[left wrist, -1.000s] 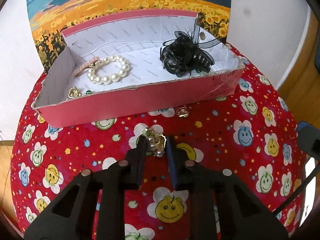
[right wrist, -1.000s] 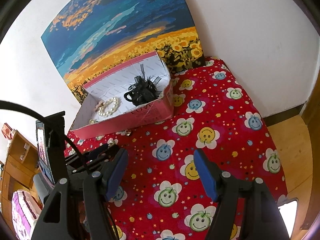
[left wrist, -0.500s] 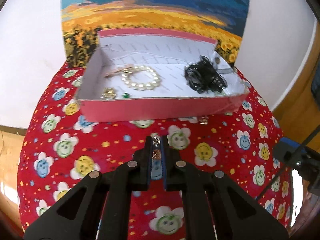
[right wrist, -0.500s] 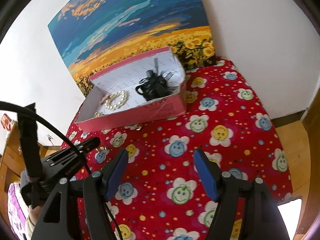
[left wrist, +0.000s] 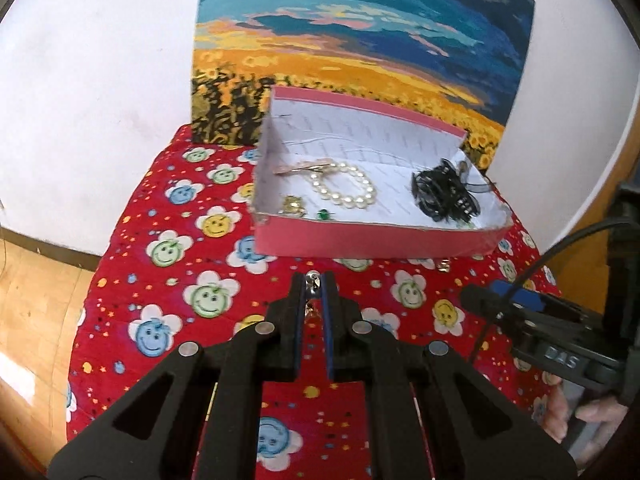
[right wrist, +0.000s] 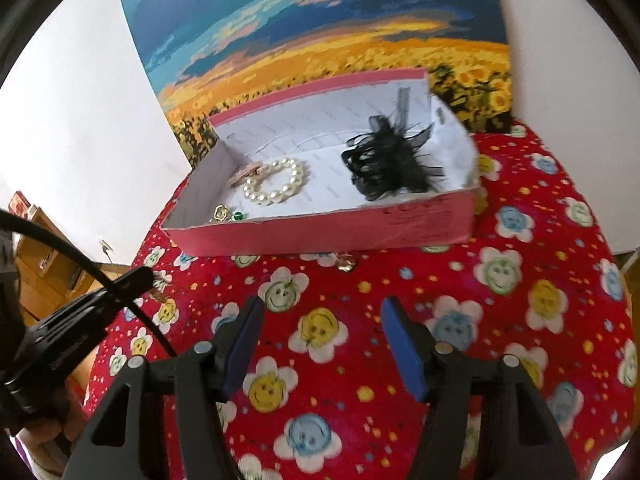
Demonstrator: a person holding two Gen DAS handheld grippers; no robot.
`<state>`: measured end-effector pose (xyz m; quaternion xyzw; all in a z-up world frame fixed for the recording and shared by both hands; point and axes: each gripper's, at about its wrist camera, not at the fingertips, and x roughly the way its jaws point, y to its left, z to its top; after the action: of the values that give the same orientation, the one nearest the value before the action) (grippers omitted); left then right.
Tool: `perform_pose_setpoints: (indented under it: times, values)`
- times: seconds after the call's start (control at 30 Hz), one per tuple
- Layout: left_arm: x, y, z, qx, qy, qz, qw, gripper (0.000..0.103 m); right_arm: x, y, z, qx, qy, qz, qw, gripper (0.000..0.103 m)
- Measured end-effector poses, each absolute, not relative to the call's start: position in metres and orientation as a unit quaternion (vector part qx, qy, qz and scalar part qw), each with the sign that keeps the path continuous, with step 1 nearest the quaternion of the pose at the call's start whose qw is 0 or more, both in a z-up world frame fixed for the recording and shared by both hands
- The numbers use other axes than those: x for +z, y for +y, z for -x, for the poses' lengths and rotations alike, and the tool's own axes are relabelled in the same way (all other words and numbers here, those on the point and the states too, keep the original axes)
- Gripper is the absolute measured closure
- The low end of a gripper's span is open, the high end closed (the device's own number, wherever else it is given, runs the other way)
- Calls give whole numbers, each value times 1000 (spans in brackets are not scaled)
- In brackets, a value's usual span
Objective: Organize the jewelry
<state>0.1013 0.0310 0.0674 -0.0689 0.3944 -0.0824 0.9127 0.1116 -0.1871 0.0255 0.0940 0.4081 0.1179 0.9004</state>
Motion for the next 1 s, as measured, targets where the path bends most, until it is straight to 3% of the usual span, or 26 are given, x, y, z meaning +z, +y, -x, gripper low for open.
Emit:
perform_pose_setpoints:
  times: [0.5, 0.6, 0.67, 1.0]
  values:
    - [55, 62, -104, -71, 398, 97, 910, 97, 1, -169, -159, 64, 415, -47, 906, 59]
    - [55, 62, -105, -72, 398, 96, 910, 97, 0, -165, -163, 56, 416, -28, 907, 71]
    - [55, 61, -104, -73, 397, 95, 910, 97, 0, -164, -164, 45, 416, -18, 908, 85]
    - [64, 54, -94, -77, 391, 92, 913, 97, 6, -175, -144, 71, 420, -44, 904, 86]
